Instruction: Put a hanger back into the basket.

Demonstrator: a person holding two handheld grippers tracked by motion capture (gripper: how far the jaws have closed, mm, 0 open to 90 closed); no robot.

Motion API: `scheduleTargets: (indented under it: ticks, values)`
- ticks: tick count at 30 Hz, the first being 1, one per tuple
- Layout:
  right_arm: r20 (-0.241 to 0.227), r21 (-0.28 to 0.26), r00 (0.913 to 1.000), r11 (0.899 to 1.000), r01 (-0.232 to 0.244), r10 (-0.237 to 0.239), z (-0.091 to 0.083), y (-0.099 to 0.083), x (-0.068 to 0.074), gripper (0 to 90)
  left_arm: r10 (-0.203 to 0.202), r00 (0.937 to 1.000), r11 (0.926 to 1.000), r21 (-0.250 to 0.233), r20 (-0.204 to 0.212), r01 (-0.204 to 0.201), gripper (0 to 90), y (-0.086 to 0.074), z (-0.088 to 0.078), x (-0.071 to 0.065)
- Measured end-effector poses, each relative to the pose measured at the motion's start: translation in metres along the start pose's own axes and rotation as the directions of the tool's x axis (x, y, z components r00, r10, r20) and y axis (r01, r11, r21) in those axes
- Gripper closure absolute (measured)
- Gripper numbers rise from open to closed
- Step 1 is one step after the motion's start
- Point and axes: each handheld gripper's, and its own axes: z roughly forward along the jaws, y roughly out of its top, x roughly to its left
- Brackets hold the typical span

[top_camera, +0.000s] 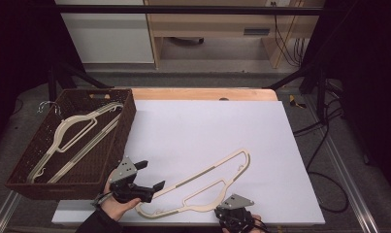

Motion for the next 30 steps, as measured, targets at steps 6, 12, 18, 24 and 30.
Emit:
scheduleTargets:
  ticks: [6,12,18,24,30]
  values:
    - [-0.024,0.009,0.9977,0.998,-0.064,0.064,0.001,0.002,-0.005,88.9,0.008,0.9999,0.9999,0.007,0.009,-0.008,6.9,0.000,0.002,-0.004]
    - [-0.027,0.011,0.9926,0.993,-0.118,0.119,-0.001,0.004,-0.008,89.2,0.030,0.9990,0.9993,0.022,0.035,-0.030,7.1,0.002,0.008,-0.014]
    - [-0.022,-0.038,0.9936,0.993,-0.111,0.110,-0.012,0.012,-0.014,89.3,0.082,0.9915,0.9945,0.056,0.101,-0.088,8.2,0.007,0.023,-0.038]
    - [-0.021,-0.045,0.9944,0.994,-0.104,0.103,-0.017,0.018,-0.015,89.3,0.155,0.9720,0.9755,0.128,0.176,-0.179,11.3,0.013,0.050,-0.070]
    - [-0.024,-0.058,0.9955,0.994,-0.093,0.092,-0.023,0.024,-0.015,89.4,0.206,0.9486,0.9457,0.200,0.240,-0.256,23.7,0.018,0.076,-0.091]
